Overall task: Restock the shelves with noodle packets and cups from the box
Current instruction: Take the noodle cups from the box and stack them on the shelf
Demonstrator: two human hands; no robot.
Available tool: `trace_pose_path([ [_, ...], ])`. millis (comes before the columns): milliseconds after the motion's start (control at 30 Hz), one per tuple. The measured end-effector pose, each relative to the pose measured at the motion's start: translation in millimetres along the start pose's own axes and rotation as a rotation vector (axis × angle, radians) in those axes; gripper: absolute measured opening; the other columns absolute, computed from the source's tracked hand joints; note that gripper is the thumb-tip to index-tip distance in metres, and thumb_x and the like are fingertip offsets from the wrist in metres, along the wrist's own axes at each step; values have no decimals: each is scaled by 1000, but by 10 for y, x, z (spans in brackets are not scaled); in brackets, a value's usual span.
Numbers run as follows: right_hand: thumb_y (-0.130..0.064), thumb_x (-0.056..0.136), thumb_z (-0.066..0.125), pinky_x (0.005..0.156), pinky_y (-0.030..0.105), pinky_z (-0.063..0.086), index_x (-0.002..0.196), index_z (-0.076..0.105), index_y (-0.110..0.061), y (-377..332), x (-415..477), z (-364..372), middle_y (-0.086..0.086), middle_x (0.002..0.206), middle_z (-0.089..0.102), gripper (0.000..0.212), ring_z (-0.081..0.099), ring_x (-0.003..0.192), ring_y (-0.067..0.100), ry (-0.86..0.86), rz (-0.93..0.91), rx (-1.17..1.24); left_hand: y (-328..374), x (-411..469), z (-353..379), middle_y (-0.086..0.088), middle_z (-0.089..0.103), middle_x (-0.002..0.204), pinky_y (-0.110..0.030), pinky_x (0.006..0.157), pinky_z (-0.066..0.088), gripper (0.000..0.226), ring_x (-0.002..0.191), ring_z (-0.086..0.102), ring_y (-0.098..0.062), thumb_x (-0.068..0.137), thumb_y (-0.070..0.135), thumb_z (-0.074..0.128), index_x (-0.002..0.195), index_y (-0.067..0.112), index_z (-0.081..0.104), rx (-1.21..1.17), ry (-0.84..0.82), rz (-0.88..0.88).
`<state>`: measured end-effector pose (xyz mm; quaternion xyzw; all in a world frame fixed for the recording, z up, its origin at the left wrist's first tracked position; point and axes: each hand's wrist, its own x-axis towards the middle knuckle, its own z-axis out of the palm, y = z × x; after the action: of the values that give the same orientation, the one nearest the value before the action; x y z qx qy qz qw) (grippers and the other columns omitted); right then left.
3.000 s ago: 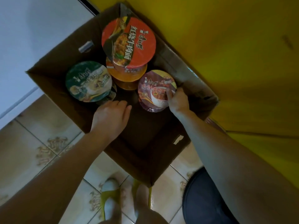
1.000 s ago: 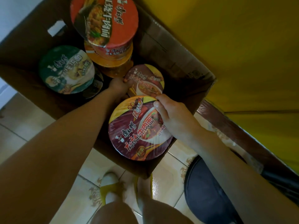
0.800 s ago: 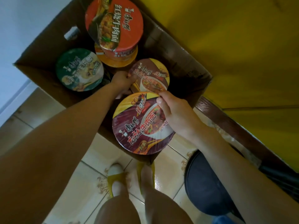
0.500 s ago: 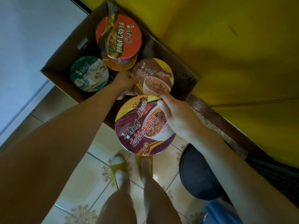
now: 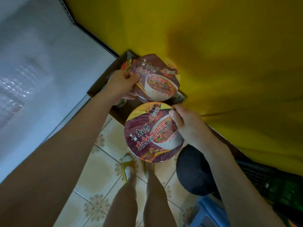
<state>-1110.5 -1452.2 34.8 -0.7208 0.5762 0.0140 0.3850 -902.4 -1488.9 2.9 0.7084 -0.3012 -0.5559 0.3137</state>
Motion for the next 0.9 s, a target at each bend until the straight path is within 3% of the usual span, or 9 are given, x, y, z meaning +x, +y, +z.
trace_pose_path([
  [67,-29,99,33,51,7,34,113,51,-11,-242,-162,-302,-2,90,52,29,49,74,8,52,-59,-3,349,-296,-119,-15,64,83,-24,55,57,32,66,65,-18,94,33,50,99,2,57,28,49,56],
  [200,-26,99,35,53,5,38,99,51,-14,-680,-512,-939,-1,87,53,20,46,67,-2,76,-115,68,1052,-863,-339,-26,65,96,-41,68,59,44,77,68,-29,95,37,48,101,-5,59,42,109,161],
  [300,-25,98,38,57,18,39,92,50,-14,-1001,-774,-1420,2,84,56,18,51,73,14,102,-162,93,1569,-1283,-474,-23,65,91,-41,66,59,37,64,67,-17,96,37,45,88,4,61,85,171,276],
  [400,-25,97,40,67,33,40,92,54,-10,-1263,-1004,-1840,5,86,60,21,55,80,22,135,-198,57,2041,-1666,-613,-23,64,89,-46,67,58,36,69,67,-24,96,37,44,89,5,60,111,239,361],
  [600,-28,97,39,75,32,42,99,60,-9,-1749,-1384,-2535,7,95,64,28,59,89,22,106,-306,-17,2837,-2327,-929,-22,65,83,-46,64,58,44,67,68,-32,97,35,41,95,-5,60,159,353,483],
  [700,-29,97,39,73,33,44,89,58,-17,-1977,-1519,-2797,3,89,64,24,59,85,18,118,-360,-34,3188,-2632,-1082,-23,65,81,-46,63,57,43,66,67,-35,98,34,40,90,-4,58,178,401,527],
  [833,-29,98,39,63,27,38,75,51,-21,-2317,-1629,-3126,-5,74,55,27,52,74,15,153,-448,-99,3565,-2979,-1326,-14,62,70,-35,52,56,39,51,65,-24,97,35,40,88,2,57,187,473,576],
  [900,-27,98,39,63,29,38,79,54,-14,-2477,-1659,-3265,1,76,56,28,51,75,17,170,-490,-105,3732,-3156,-1458,-14,62,71,-29,44,54,38,39,61,-17,97,34,41,87,2,57,183,500,598],
])
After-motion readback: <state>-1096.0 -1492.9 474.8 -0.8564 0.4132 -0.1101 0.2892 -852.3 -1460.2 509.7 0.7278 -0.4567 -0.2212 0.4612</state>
